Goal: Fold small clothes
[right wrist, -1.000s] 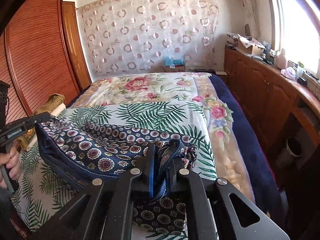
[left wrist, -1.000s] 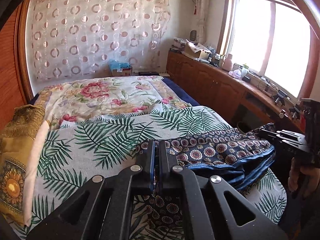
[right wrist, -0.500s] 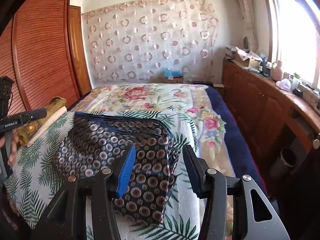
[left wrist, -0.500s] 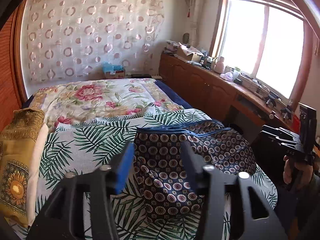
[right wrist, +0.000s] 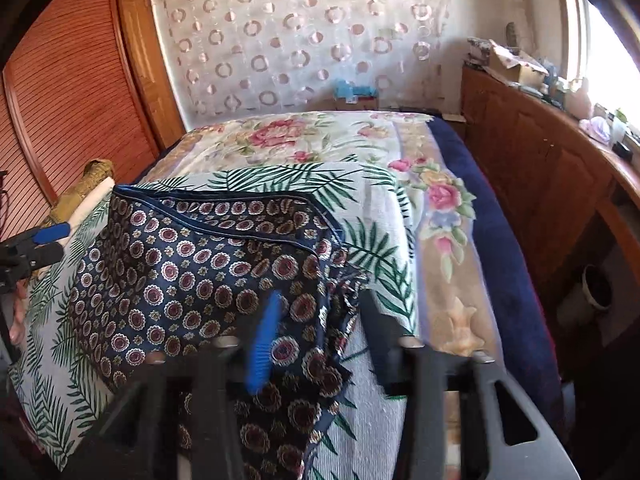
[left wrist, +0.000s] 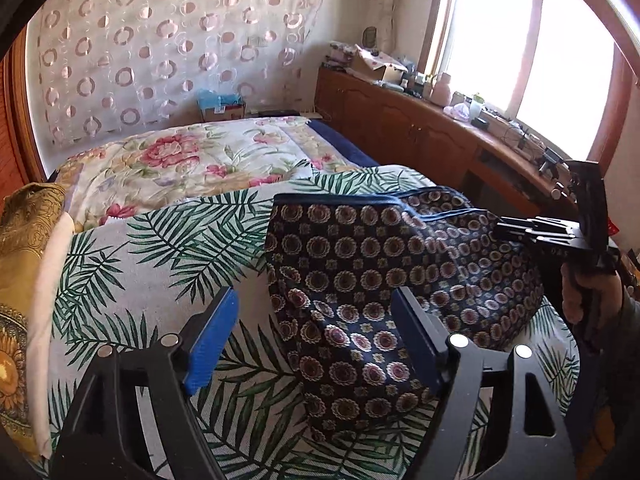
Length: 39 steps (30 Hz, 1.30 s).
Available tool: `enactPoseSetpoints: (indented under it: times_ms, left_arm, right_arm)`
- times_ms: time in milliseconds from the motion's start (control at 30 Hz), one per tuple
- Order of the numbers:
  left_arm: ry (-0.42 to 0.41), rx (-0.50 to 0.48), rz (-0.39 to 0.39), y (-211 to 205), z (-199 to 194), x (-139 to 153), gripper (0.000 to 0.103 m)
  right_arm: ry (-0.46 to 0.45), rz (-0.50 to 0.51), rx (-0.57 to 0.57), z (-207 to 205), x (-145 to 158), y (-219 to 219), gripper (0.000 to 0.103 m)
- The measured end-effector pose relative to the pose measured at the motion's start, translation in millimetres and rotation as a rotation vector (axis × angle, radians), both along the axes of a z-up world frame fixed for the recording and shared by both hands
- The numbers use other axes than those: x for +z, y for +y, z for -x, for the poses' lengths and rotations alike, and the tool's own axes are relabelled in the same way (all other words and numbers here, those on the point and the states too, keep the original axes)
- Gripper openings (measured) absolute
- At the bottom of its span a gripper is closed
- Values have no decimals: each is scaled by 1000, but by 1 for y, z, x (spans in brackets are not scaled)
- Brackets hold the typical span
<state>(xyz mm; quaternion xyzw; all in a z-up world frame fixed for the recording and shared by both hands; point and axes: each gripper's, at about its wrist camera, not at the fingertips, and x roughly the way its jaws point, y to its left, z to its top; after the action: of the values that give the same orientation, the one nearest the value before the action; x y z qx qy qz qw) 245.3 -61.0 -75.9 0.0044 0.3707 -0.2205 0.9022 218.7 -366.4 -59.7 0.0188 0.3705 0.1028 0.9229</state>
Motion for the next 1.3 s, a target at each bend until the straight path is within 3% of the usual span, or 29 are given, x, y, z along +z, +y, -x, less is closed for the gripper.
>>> enactPoseSetpoints:
  times_ms: [67, 100, 333, 600, 667, 767, 833, 900, 967, 1067, 1133, 1300]
  left_arm:
    - [11, 0, -3, -1, -7, -4, 79]
    - [13, 2, -6, -1, -11, -6, 79]
    - [33, -4, -31, -9, -41, -14, 79]
    - [120, -13, -9, -11, -75, -37, 79]
    - [159, -11, -8, -11, -82, -46, 79]
    - [150, -16, -15, -13, -84, -46, 79]
    - [152, -24, -12, -13, -85, -44, 79]
    - [149, -30, -14, -13, -86, -44, 79]
    - [144, -33, -15, -13, -86, -44, 78]
    - [133, -43, -20, -13, -85, -43, 64]
    - [135, -60, -10, -13, -85, -44, 44]
    - [157, -76, 22, -10, -88, -43, 29]
  right_arm:
    - [-15, -1, 39, -5, 2, 0, 4]
    - [-33, 7, 49, -6, 4, 0, 3]
    - [-115, 64, -69, -20, 18, -16, 2]
    - [-45, 43, -35, -39, 12, -15, 2]
    - [-33, 73, -32, -42, 11, -11, 2]
    - [-45, 120, -30, -37, 18, -12, 2]
    - [-45, 118, -36, -32, 20, -11, 11]
    - [-33, 115, -53, -30, 20, -12, 35]
    - [6, 77, -59, -30, 16, -15, 38]
    - [27, 75, -54, -29, 12, -13, 46]
    - [39, 99, -68, -32, 9, -13, 51]
    - [68, 42, -64, -43, 5, -14, 51]
